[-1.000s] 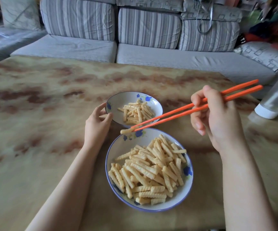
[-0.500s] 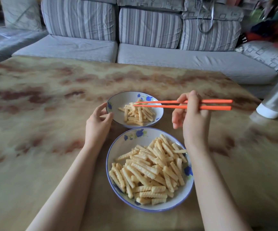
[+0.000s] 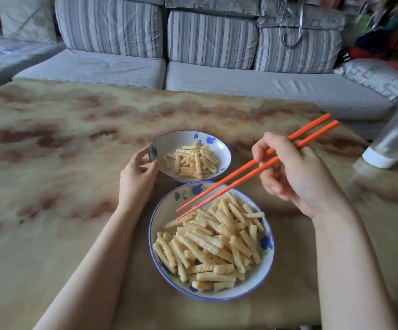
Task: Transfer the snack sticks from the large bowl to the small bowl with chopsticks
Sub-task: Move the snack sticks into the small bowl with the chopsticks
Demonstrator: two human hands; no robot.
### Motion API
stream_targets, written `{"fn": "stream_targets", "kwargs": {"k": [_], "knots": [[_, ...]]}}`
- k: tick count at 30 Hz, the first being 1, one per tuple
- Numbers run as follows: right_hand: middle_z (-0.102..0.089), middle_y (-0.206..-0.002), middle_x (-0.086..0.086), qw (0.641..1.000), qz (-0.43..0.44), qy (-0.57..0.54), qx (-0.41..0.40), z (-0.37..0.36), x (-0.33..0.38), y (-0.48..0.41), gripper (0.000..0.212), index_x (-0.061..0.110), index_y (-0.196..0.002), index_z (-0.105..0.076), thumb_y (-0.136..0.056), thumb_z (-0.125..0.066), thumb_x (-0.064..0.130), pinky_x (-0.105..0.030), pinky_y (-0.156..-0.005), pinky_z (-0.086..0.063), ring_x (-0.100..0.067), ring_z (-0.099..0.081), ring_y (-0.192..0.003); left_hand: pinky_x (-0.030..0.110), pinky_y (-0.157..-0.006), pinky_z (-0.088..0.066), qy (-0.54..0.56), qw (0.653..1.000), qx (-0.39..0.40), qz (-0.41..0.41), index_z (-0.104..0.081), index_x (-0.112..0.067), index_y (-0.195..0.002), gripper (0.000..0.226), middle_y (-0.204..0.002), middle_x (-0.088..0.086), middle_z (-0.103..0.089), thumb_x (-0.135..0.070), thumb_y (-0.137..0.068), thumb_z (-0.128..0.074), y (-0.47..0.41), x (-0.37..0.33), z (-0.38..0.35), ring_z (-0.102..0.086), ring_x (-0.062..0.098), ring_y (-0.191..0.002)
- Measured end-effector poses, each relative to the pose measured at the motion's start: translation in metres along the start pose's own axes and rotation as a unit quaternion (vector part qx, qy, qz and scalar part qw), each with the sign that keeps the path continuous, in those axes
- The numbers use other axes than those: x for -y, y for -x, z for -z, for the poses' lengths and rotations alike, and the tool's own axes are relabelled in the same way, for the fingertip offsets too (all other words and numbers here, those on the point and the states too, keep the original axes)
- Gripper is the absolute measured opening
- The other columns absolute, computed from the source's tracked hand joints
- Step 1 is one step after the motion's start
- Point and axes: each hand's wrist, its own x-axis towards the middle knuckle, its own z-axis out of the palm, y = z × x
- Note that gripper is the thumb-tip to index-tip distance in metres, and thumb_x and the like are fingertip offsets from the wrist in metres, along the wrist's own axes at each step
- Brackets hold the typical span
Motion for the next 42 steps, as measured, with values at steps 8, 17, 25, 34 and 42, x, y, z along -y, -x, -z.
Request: {"fn": "stream_targets", "kwargs": {"k": [8, 17, 25, 34, 42], "knots": [[-0.037, -0.036, -0.004, 0.999, -0.004, 0.023, 0.022, -0.01, 0.0, 0.001, 0.042, 0.01, -0.067, -0.052, -0.102, -0.035, 0.026, -0.016, -0.032, -0.023, -0.013, -0.03, -0.029, 0.009, -0.061, -0.045, -0.008, 1.0, -0.001, -0.005, -0.058, -0.026, -0.13, 0.041, -0.105, -0.004, -0.069, -0.018, -0.089, -0.057, 0.002, -0.003, 0.001, -0.065, 0.009, -0.066], [-0.04, -0.037, -0.001, 0.986, 0.043, -0.095, -0.132, -0.013, -0.003, -0.01, 0.042, 0.013, -0.062, -0.048, -0.101, -0.034, 0.021, -0.018, -0.035, -0.024, -0.017, -0.031, -0.029, 0.006, -0.072, -0.045, -0.011, 1.0, -0.004, -0.005, -0.06, -0.025, -0.126, 0.037, -0.102, -0.006, -0.067, -0.019, -0.089, -0.058, 0.003, -0.004, 0.002, -0.064, -0.005, -0.075], [-0.043, -0.037, -0.001, 0.958, 0.073, -0.097, -0.261, -0.036, -0.03, -0.033, 0.039, 0.012, -0.068, -0.047, -0.103, -0.032, 0.022, -0.023, -0.035, -0.028, -0.018, -0.039, -0.031, 0.033, -0.087, -0.053, -0.007, 1.0, -0.001, 0.0, -0.059, -0.028, -0.128, 0.042, -0.103, -0.005, -0.07, -0.021, -0.087, -0.058, 0.003, -0.003, 0.001, -0.069, 0.019, -0.088], [-0.05, -0.041, -0.005, 0.966, 0.071, -0.065, -0.24, -0.038, -0.042, -0.04, 0.037, 0.007, -0.076, -0.05, -0.104, -0.033, 0.023, -0.018, -0.038, -0.033, -0.018, -0.044, -0.033, 0.032, -0.082, -0.054, -0.002, 1.0, -0.004, -0.003, -0.059, -0.028, -0.128, 0.041, -0.102, -0.006, -0.068, -0.02, -0.088, -0.059, 0.004, -0.004, 0.001, -0.067, 0.013, -0.074], [-0.046, -0.036, -0.005, 0.986, 0.065, -0.018, -0.154, -0.006, -0.008, -0.023, 0.041, 0.012, -0.067, -0.05, -0.102, -0.033, 0.024, -0.018, -0.036, -0.026, -0.021, -0.034, -0.029, 0.028, -0.078, -0.053, -0.001, 1.0, -0.005, -0.002, -0.058, -0.027, -0.129, 0.041, -0.1, -0.007, -0.067, -0.019, -0.089, -0.058, 0.004, -0.005, 0.002, -0.064, 0.004, -0.067]]}}
